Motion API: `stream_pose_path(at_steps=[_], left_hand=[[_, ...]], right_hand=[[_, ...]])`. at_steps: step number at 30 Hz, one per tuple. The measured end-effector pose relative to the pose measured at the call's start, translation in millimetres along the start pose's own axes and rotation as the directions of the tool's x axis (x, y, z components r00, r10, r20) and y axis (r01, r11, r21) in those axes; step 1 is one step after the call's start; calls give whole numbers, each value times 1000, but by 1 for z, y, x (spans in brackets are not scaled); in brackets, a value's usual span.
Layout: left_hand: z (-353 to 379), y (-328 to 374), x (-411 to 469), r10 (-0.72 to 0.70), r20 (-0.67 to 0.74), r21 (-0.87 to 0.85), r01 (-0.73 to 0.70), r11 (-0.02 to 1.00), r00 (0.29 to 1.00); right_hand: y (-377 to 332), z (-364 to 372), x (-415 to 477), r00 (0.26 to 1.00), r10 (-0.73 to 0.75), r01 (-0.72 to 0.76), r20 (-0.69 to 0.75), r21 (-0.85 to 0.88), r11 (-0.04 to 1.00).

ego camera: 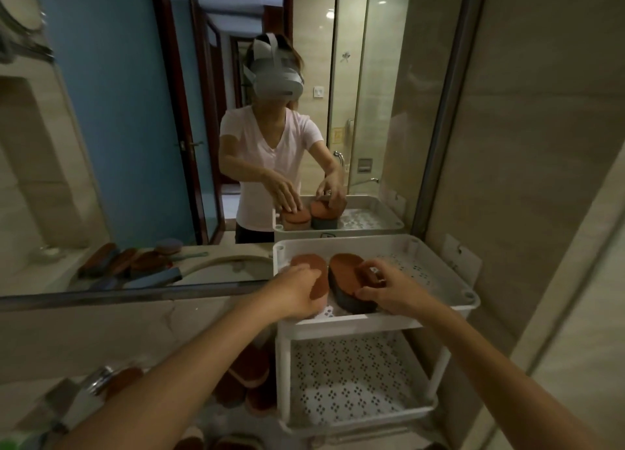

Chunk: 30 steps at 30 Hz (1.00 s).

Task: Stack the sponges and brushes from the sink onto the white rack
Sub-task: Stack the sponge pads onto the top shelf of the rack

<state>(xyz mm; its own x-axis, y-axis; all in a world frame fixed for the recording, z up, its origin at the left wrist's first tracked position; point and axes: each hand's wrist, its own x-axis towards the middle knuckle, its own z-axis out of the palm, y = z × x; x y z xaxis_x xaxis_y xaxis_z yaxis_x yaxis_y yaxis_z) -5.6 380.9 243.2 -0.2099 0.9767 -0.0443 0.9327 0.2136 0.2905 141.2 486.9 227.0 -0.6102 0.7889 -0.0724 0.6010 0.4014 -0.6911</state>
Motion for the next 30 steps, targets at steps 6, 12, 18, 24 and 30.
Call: stream_pose_path(at_steps=[6, 12, 18, 24, 30], left_hand=[[9, -7, 11, -42, -64, 138, 50, 989, 997], [17, -8, 18, -95, -215, 163, 132, 978, 972], [24, -8, 17, -143, -286, 70, 170, 983, 947], [27, -9, 26, -136, -260, 86, 163, 983, 956], [29, -8, 27, -162, -256, 94, 191, 977, 953]], right_hand=[[-8, 6, 6, 997, -75, 72, -7, -191, 979], [-14, 20, 23, 996, -90, 80, -26, -259, 962], [-11, 20, 27, 995, -97, 96, 10, -266, 959], [-13, 25, 27, 997, -68, 73, 25, -405, 911], [-12, 24, 26, 998, -44, 58, 42, -419, 906]])
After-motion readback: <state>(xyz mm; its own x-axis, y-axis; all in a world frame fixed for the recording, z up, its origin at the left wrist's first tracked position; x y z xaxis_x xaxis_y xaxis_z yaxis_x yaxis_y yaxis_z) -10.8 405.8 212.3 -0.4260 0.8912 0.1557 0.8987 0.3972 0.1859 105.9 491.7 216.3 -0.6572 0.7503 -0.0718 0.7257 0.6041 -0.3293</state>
